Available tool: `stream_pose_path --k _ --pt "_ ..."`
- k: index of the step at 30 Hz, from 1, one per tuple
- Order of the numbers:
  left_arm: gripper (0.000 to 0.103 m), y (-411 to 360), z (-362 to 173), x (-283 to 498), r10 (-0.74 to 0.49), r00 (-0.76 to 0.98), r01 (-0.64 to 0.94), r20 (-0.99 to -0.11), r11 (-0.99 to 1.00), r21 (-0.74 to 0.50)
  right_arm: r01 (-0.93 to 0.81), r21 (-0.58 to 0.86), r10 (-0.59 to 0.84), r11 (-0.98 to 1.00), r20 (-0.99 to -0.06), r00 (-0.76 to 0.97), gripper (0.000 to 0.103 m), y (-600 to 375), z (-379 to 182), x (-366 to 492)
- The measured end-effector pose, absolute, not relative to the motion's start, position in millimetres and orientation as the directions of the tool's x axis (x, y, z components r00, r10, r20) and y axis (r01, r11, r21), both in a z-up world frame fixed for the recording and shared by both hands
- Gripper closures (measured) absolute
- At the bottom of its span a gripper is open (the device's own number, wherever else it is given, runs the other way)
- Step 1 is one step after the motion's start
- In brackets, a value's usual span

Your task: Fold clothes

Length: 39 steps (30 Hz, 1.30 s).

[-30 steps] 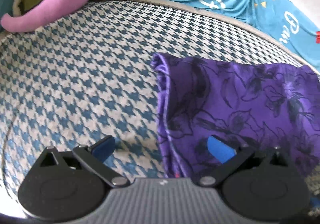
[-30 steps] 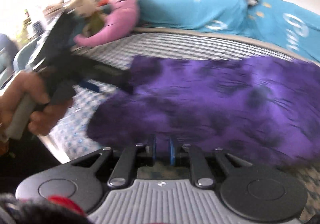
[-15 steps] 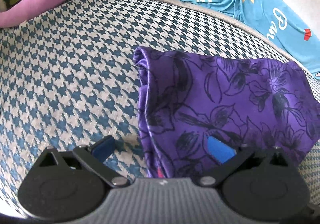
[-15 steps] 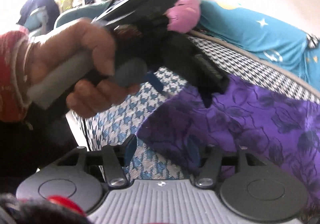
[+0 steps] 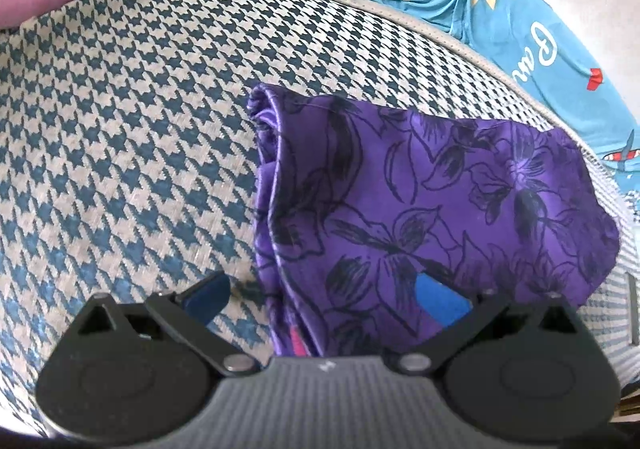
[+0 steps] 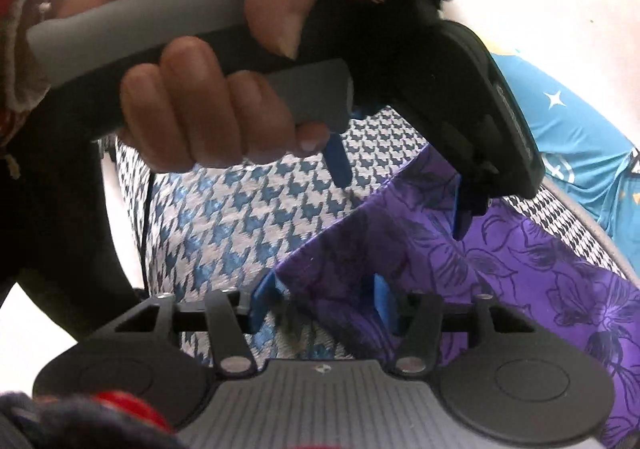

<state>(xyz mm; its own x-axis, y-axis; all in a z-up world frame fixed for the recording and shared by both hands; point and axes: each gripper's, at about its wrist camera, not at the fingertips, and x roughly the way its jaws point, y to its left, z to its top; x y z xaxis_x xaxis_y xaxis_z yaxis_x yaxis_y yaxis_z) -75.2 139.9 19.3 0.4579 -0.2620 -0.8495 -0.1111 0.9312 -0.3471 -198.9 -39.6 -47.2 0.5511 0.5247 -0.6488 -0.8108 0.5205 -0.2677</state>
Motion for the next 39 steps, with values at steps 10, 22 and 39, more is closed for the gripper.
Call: stream_pose_path --k 10,22,39 --pt "0.000 156 27 -80 -0.382 0.452 -0.109 -0.806 0.873 -0.475 -0.725 0.058 0.612 0.687 -0.585 0.533 0.091 -91 -2 -161" --pt "0.005 130 23 -76 -0.569 0.396 -0.017 -0.721 0.780 -0.625 -0.734 0.045 0.613 0.678 -0.585 0.531 0.091 -100 2 -166" --pt "0.009 130 25 -74 -0.574 0.408 -0.046 -0.710 0.764 -0.643 -0.754 -0.242 0.512 0.611 -0.605 0.609 0.041 -57 -26 -186"
